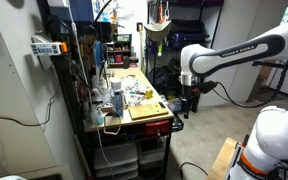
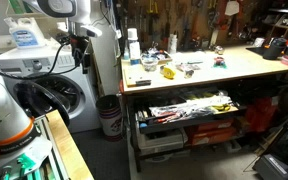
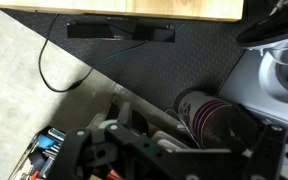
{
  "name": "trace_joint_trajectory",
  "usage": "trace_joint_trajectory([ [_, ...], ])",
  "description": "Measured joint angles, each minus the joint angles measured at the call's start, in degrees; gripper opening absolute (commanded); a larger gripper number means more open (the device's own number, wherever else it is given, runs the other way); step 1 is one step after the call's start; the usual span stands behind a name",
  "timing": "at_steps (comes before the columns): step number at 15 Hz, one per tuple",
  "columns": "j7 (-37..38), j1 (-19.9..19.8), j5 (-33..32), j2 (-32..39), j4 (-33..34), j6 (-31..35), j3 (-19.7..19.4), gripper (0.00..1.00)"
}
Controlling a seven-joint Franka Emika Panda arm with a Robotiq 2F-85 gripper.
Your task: Pick up the hanging object with a net on it and put it on the table
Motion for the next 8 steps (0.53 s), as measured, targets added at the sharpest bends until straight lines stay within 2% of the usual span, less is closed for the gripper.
trace_joint_trajectory([
  [8, 0.0, 0.0, 0.0, 0.2, 0.3, 0.0, 0.3, 1.00],
])
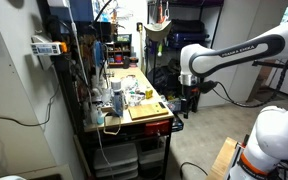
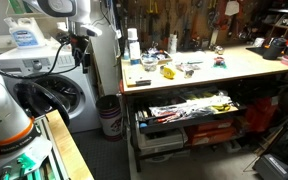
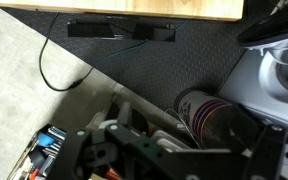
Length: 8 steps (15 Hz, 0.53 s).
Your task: Pick up the hanging object with a net on it and put it on the table
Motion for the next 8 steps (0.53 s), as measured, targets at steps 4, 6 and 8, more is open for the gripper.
trace_joint_trajectory([
  [4, 2.6, 1.3, -3.0, 4.0, 7.0, 0.5, 7.2, 1.00],
  [6, 5.3, 3.0, -5.8, 7.3, 12.2, 2.1, 12.4, 1.00],
  [8, 7.5, 4.3, -10.3, 11.1, 17.0, 4.4, 16.8, 1.00],
])
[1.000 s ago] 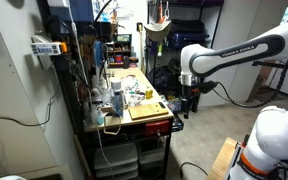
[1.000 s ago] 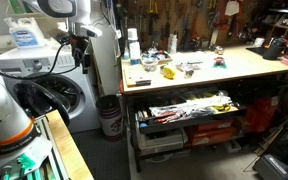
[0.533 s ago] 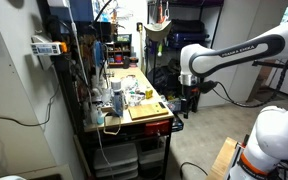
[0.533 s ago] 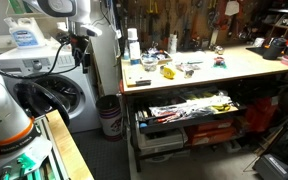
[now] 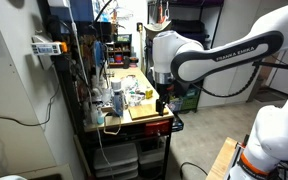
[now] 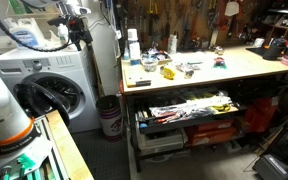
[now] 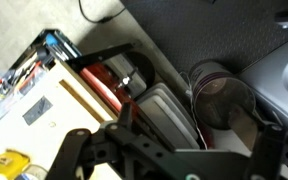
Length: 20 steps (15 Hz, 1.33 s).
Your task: Pick up the hanging object with a net on it and put it on the table
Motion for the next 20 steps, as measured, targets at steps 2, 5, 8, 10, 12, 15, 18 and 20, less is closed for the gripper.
trace_joint_trajectory([
  [2, 1.6, 0.5, -6.5, 4.0, 4.0, 2.7, 2.9, 1.00],
  [5, 2.2, 0.5, -10.4, 8.1, 7.2, 3.9, 3.9, 1.00],
  [8, 2.3, 0.6, -10.7, 8.9, 7.7, 4.1, 3.7, 1.00],
  [10, 3.3, 0.7, -11.7, 8.9, 7.7, 7.3, 3.1, 1.00],
  [12, 4.5, 0.7, -13.0, 9.1, 7.6, 13.7, 2.3, 1.00],
  [15, 8.9, 0.4, -13.6, 9.5, 7.6, 20.8, 1.3, 1.00],
  [18, 12.8, -0.1, -14.2, 10.6, 7.6, 24.9, 0.9, 1.00],
  [20, 14.0, -0.4, -15.2, 11.8, 7.6, 27.3, 0.7, 1.00],
])
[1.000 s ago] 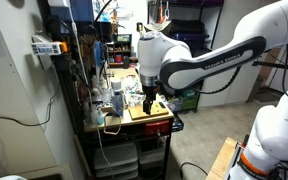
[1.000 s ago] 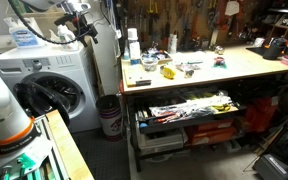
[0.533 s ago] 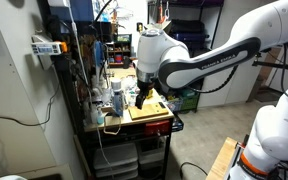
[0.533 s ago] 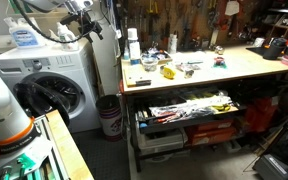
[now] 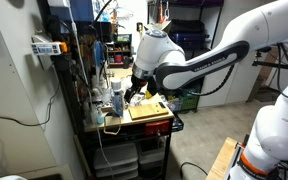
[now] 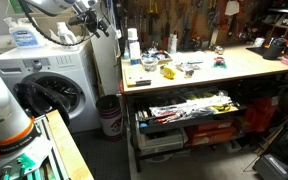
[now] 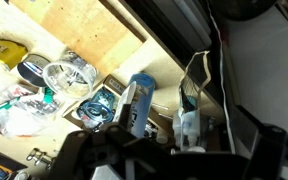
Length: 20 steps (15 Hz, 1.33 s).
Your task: Pick up the hanging object with a net on it and put it on the table
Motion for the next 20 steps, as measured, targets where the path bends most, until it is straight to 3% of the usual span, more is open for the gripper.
trace_joint_trajectory([
  [11, -3.4, -0.1, -3.4, 10.9, 0.5, 17.3, -3.9, 1.00],
  [20, -6.0, 0.9, -3.5, 16.6, 3.8, 22.1, -4.2, 0.93],
])
